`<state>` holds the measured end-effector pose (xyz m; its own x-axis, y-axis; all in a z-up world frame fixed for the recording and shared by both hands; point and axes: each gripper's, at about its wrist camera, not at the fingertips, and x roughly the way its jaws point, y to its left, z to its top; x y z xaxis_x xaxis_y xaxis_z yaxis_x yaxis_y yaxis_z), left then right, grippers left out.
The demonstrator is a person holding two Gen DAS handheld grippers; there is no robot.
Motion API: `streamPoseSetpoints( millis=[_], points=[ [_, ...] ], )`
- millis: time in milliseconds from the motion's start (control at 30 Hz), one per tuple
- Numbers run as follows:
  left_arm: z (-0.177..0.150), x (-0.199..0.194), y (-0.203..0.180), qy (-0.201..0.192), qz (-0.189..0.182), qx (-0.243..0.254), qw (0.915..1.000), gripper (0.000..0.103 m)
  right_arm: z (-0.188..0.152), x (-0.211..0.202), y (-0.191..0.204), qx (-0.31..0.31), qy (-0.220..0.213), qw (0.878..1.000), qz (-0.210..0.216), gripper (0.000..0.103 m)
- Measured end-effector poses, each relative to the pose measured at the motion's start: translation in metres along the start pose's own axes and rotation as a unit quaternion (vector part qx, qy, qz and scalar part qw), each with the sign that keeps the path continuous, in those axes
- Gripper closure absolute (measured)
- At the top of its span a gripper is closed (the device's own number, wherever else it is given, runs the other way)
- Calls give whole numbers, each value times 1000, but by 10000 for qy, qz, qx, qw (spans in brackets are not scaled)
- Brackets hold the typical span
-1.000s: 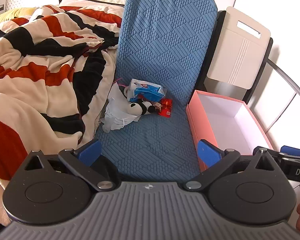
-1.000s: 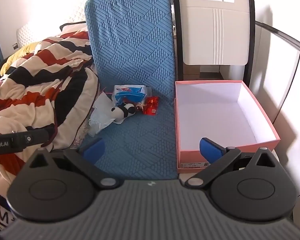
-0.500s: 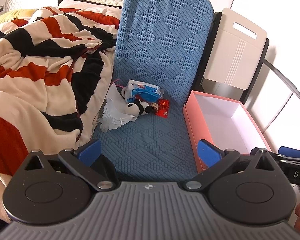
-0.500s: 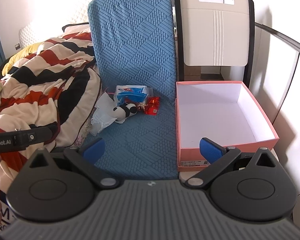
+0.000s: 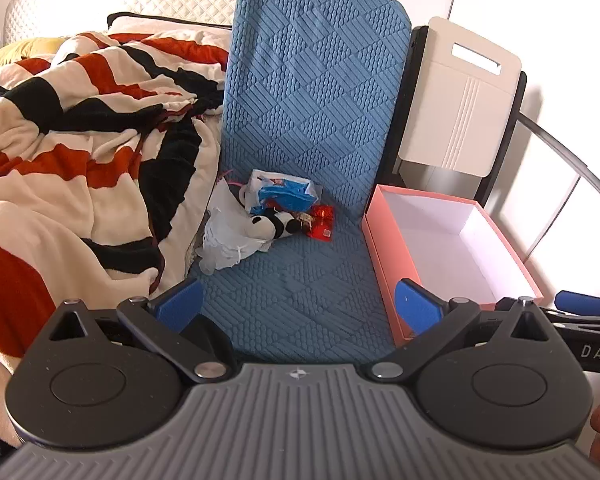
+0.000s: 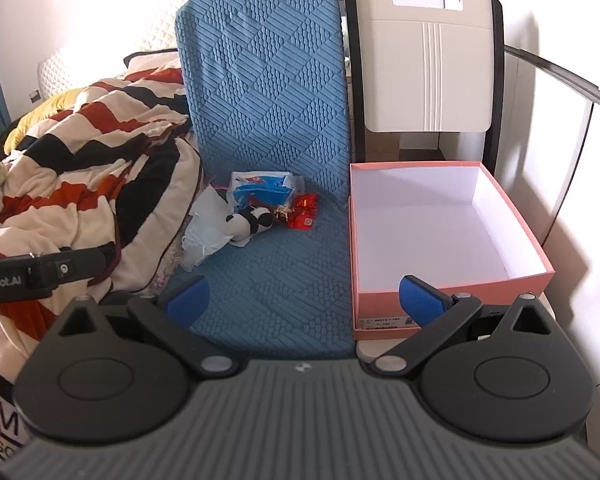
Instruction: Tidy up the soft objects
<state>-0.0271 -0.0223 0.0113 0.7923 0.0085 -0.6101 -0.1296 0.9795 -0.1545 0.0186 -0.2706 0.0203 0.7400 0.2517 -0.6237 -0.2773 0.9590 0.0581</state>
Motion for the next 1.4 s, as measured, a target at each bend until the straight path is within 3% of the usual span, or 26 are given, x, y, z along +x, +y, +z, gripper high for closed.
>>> streamPoseSetpoints(
  millis=[933,1400],
  points=[
    [-24,28,-7,102,71,241,9996,0,-13,24,-7,-167,68,9997,188,0],
    [-38,41,20,98,-111,51,9999,0,-25,33,7,-142,38,9998,112,0]
  ],
)
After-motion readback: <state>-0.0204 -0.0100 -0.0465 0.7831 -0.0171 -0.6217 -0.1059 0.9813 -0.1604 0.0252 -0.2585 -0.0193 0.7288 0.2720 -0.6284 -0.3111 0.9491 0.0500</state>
